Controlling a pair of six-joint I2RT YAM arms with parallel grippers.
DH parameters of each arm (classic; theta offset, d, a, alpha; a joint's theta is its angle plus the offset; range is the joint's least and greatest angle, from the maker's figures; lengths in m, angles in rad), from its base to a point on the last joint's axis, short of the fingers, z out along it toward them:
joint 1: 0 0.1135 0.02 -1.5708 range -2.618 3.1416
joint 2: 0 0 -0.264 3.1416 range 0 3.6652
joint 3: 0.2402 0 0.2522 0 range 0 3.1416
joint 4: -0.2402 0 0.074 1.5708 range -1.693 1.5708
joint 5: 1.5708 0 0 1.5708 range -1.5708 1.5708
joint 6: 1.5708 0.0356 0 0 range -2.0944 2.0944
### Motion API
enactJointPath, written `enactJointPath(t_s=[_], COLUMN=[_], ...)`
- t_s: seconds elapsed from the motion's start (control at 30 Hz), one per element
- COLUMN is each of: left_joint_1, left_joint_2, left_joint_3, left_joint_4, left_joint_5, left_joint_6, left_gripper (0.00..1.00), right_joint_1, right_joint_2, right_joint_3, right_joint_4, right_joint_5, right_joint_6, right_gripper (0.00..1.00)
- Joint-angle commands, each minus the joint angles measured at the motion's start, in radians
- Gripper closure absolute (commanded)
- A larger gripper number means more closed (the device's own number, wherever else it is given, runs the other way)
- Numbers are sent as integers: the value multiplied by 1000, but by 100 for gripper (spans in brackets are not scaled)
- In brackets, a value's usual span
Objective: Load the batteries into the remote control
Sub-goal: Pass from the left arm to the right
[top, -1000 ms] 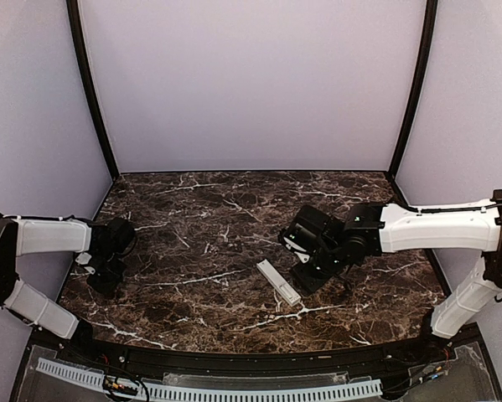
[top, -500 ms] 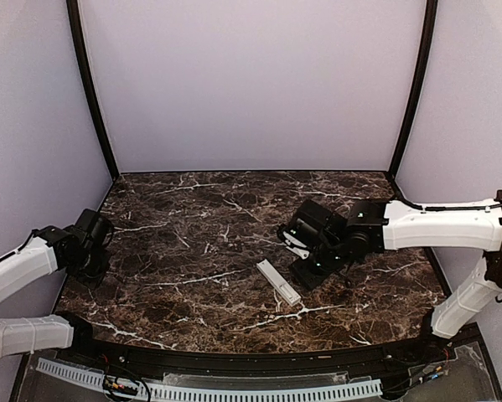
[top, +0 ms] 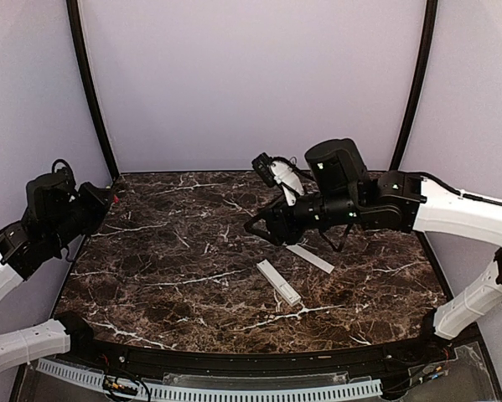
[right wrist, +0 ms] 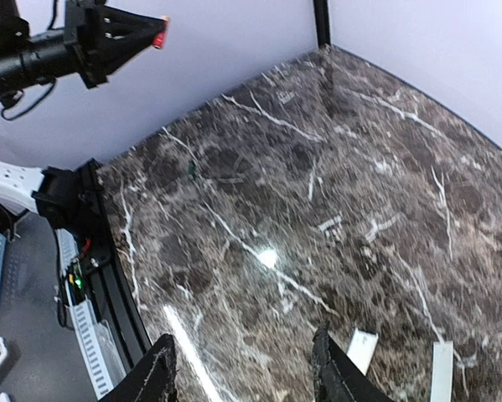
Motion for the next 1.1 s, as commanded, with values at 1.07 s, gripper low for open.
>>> enactJointPath(t_s=[1.07], left_joint_1=[-294], left_joint_2=[345], left_joint_3=[95], left_joint_4=[953], left_joint_5=[484], left_joint_6=[452], left_gripper=[100], right_joint_1=[6], right_joint_2=[349], right_joint_3=[403], right_joint_4=[459], right_joint_5=[-35], right_joint_6=[-10], right_gripper=[81])
